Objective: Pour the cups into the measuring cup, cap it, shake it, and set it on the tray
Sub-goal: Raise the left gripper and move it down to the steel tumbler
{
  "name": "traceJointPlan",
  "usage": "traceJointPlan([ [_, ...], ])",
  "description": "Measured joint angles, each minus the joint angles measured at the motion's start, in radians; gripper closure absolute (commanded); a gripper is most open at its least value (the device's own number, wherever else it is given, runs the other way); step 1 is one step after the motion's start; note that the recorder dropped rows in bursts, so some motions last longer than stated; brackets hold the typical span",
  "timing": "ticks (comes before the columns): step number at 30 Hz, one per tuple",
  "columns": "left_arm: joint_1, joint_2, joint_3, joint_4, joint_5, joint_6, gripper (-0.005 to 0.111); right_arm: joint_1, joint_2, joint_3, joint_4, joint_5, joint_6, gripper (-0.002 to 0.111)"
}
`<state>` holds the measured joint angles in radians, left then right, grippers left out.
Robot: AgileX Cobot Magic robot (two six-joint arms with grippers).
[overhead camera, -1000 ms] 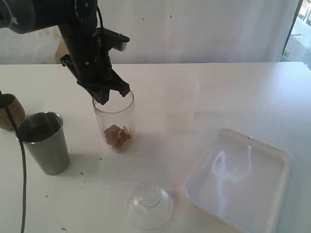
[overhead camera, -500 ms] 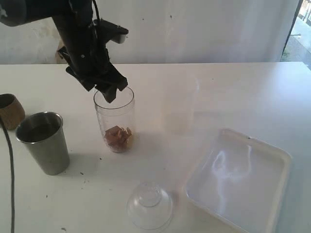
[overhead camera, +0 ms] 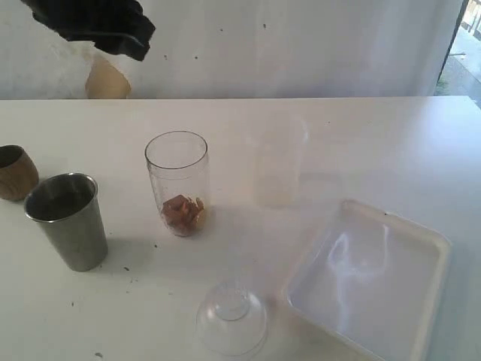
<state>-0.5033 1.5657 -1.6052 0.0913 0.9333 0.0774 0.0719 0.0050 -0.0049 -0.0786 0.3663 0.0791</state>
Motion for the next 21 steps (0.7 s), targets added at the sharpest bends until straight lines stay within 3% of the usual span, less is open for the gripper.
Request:
traceJointPlan([
  [3,0.0,-0.213,0.244,0.0,-0.244,-0.004,0.045,0.0,0.0,0.0,0.0,0.0,0.0,0.108],
  [7,0.0,-0.469,0.589,-0.025,-0.513,-0.019,0.021,0.0,0.0,0.0,0.0,0.0,0.0,0.108],
  [9,0.0,-0.571,0.762,-0.028,-0.629,-0.063,0.019,0.0,0.0,0.0,0.0,0.0,0.0,0.108],
  [15,0.001,-0.671,0.984,-0.029,-0.852,-0.104,0.019,0.0,0.0,0.0,0.0,0.0,0.0,0.108],
  [21,0.001,-0.681,1.081,-0.029,-0.898,-0.095,0.015,0.0,0.0,0.0,0.0,0.0,0.0,0.108],
])
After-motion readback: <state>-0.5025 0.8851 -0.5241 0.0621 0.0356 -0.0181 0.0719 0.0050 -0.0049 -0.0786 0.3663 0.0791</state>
